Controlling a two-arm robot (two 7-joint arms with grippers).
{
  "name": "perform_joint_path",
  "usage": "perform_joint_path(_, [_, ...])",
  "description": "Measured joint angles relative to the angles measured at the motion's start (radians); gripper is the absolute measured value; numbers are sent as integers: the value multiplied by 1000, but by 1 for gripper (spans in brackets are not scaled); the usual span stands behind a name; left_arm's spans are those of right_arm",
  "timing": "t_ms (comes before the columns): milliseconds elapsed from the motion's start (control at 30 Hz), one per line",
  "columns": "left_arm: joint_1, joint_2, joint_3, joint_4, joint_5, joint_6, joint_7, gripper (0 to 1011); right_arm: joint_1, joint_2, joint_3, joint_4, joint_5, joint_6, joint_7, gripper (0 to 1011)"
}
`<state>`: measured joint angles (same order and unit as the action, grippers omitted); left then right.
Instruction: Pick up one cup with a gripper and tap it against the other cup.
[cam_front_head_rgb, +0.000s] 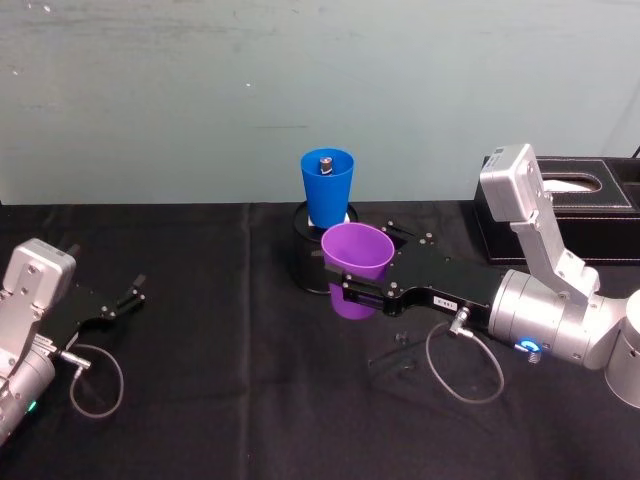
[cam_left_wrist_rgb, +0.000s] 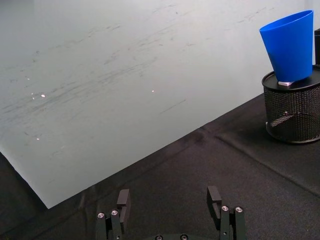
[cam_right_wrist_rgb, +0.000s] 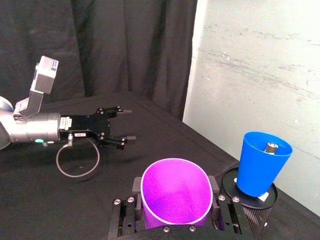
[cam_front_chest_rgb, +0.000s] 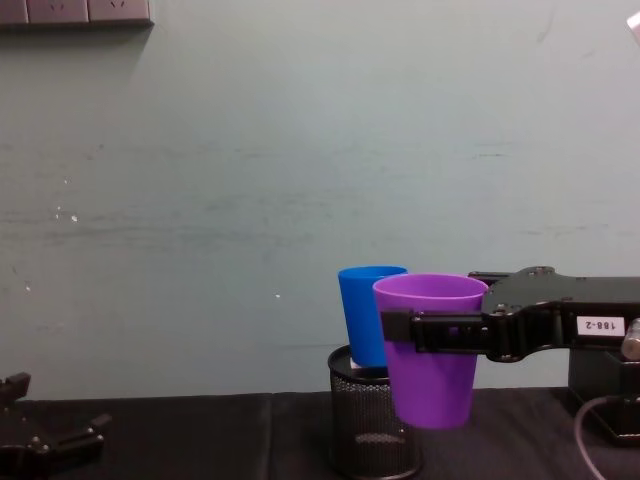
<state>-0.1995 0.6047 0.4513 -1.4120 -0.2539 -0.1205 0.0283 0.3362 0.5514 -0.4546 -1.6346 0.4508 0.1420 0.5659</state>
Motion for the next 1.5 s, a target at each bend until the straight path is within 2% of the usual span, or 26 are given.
perform_joint_path(1500, [0, 0, 0, 0, 0, 0, 0, 1000, 0, 0, 0, 0, 0, 0, 0, 741])
